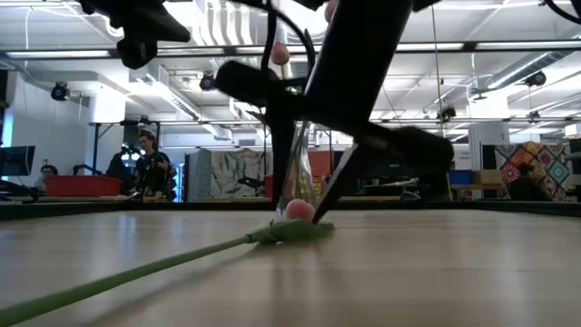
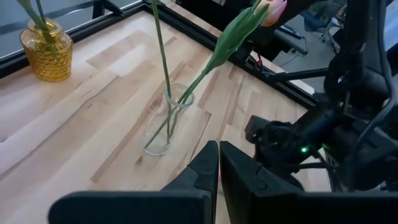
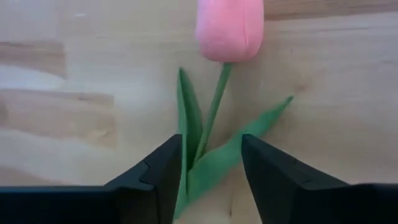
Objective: Sort flowers into vase by color
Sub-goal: Put the pink flower into the transparent vase
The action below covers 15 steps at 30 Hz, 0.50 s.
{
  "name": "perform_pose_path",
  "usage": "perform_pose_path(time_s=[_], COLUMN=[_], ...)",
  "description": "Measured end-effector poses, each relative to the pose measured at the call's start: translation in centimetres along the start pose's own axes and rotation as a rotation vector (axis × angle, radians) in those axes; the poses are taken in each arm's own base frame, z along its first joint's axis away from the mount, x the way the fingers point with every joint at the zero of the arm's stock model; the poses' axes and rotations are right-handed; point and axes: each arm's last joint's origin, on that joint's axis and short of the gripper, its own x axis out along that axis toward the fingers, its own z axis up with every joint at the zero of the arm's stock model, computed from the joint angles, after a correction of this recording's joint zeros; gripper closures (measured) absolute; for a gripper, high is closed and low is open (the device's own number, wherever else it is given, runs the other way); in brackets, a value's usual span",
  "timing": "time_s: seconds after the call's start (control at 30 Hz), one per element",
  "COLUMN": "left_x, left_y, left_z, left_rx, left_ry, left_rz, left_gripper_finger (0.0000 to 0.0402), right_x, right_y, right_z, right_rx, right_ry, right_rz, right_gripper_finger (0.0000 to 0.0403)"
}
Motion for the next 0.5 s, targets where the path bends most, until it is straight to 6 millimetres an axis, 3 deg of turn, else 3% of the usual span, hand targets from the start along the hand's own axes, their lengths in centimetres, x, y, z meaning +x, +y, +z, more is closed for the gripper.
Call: perform_pose_path(time_s=[0.3,0.5], left_x=[0.0,-0.1], left_y=[0.2,0.4], left_z=[-0.1,0.0], left_rx=[-0.001,-0.008], left_ry=[0.014,0.004], left_rz=[0.017,0.029], left_gripper_finger=[0.0402,0.0402], right_x=[2.7,2.3], right_y=[-0.1,0.1], right_z=[0.4,0.8], right_rx=[0.016,-0.015], right_ry=[-0.015,-0.075], right_rz=[-0.027,0.004], right_gripper_finger=[0.0292,0.0353])
